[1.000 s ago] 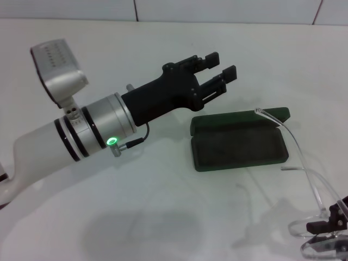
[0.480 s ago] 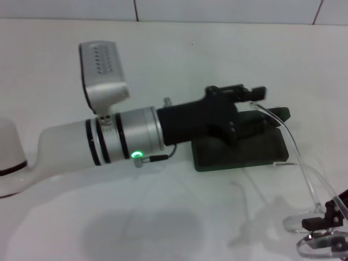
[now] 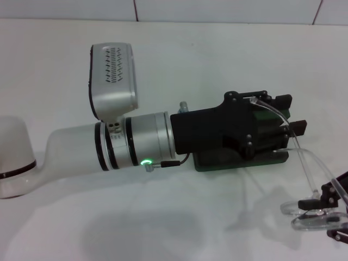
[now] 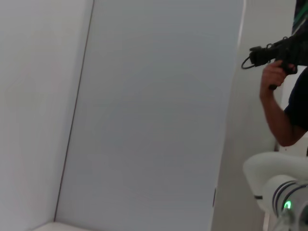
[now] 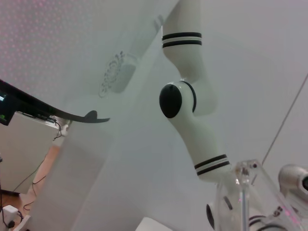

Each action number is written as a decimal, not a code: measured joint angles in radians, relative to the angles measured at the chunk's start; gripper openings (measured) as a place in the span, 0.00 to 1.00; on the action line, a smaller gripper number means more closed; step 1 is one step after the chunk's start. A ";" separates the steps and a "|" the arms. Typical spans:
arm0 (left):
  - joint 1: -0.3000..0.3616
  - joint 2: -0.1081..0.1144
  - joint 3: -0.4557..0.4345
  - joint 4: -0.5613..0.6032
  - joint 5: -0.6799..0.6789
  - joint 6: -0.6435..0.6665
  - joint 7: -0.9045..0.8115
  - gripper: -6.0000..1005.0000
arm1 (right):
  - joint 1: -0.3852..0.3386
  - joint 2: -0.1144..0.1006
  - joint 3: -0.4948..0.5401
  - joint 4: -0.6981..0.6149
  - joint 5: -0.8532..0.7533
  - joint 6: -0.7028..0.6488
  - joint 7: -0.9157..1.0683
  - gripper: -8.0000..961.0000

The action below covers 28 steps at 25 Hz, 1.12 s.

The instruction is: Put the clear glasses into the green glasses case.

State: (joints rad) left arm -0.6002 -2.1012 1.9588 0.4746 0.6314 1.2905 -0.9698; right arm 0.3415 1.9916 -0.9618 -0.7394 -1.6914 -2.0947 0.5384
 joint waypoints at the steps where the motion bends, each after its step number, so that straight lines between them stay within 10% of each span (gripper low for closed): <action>1: 0.001 0.000 0.000 0.000 -0.003 0.007 0.005 0.52 | 0.001 -0.001 0.002 0.003 0.000 0.002 0.000 0.13; 28: 0.051 -0.001 0.033 0.013 -0.016 0.094 0.070 0.52 | 0.007 -0.016 0.066 0.066 0.000 0.037 0.132 0.13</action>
State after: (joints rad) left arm -0.5489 -2.1025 1.9920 0.4878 0.6154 1.3845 -0.8994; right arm 0.3487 1.9754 -0.8953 -0.6732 -1.6915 -2.0580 0.6706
